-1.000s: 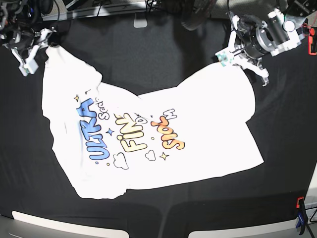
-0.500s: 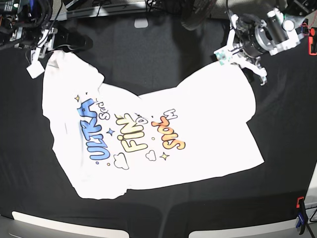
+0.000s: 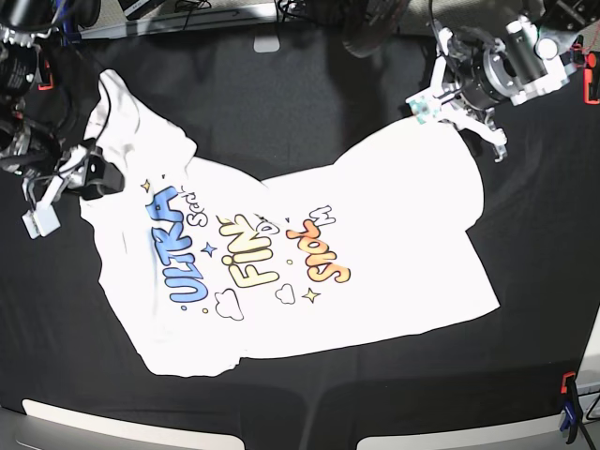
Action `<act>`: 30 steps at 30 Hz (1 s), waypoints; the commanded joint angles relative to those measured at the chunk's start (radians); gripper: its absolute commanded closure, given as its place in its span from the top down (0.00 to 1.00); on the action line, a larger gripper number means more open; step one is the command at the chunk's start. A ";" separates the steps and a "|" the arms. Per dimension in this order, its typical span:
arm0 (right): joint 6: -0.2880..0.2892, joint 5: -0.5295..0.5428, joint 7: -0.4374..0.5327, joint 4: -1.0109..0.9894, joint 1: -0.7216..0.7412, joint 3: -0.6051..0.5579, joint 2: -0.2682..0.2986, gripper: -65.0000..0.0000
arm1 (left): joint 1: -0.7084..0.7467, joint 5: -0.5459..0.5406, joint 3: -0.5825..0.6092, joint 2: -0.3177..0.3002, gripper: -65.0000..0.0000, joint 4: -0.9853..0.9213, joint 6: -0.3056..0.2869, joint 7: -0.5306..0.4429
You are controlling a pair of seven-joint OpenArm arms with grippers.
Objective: Layout the t-shirt on the table in an organized manner, then fold the t-shirt properly
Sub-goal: 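Drag the held sleeve with the right gripper toward the shirt collar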
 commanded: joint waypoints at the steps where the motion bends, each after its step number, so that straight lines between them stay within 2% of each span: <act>1: 0.006 0.011 0.015 0.014 0.011 0.004 0.005 0.41 | -0.005 0.002 -0.006 -0.010 0.00 0.018 0.005 -0.010; 7: 0.006 0.011 0.011 0.012 0.011 0.002 -0.055 0.41 | -0.005 0.002 -0.006 -0.011 0.00 0.018 0.005 -0.010; 14: 0.006 -0.079 0.083 -0.089 0.011 -0.034 -0.060 0.41 | -0.005 0.002 -0.006 -0.011 0.00 0.018 0.005 -0.010; 23: 0.006 -0.024 0.060 -0.128 0.011 -0.211 -0.060 0.41 | -0.005 0.002 -0.006 -0.011 0.00 0.018 0.005 -0.010; 26: 0.006 -0.020 0.058 -0.114 0.011 -0.231 -0.060 0.41 | -0.005 0.002 -0.006 -0.011 0.00 0.018 0.005 -0.010; 28: 0.006 0.015 0.017 -0.098 0.010 -0.230 -0.057 0.41 | -0.005 0.002 -0.006 -0.011 0.00 0.018 0.005 -0.010; 30: 0.006 0.090 -0.065 -0.075 0.011 -0.230 -0.054 0.41 | -0.005 0.002 -0.006 -0.011 0.00 0.018 0.005 -0.010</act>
